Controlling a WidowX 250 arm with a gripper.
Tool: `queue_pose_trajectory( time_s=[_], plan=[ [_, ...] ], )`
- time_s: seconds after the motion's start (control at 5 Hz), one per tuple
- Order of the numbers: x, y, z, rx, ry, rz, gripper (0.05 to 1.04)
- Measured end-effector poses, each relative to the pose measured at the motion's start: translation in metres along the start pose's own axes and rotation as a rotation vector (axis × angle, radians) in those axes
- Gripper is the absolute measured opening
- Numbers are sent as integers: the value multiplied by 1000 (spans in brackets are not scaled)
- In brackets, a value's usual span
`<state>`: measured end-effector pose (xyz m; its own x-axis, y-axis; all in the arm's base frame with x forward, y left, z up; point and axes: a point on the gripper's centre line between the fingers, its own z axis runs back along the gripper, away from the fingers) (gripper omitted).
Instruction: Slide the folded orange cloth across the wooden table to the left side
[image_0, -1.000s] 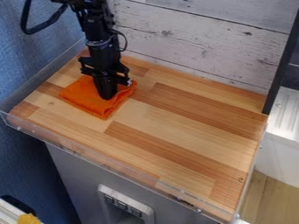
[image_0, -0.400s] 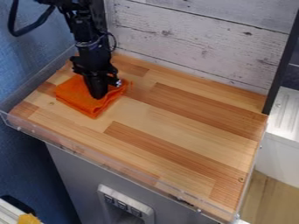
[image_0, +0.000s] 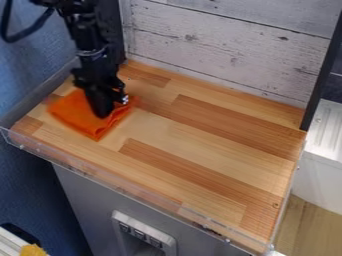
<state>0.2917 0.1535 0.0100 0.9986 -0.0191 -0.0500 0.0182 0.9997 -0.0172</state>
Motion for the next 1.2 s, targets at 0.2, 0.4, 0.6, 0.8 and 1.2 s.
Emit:
queue_pose_trajectory(
  time_s=[0.2, 0.4, 0.6, 0.8, 1.2],
  plan=[
    [-3, -6, 10, 2, 16, 31, 479],
    [5, -32, 31, 15, -1, 38, 782],
    [12, -67, 48, 32, -11, 31, 994],
    [16, -102, 63, 45, -26, 31, 998],
    [23, -154, 79, 55, -49, 23, 997]
  ],
)
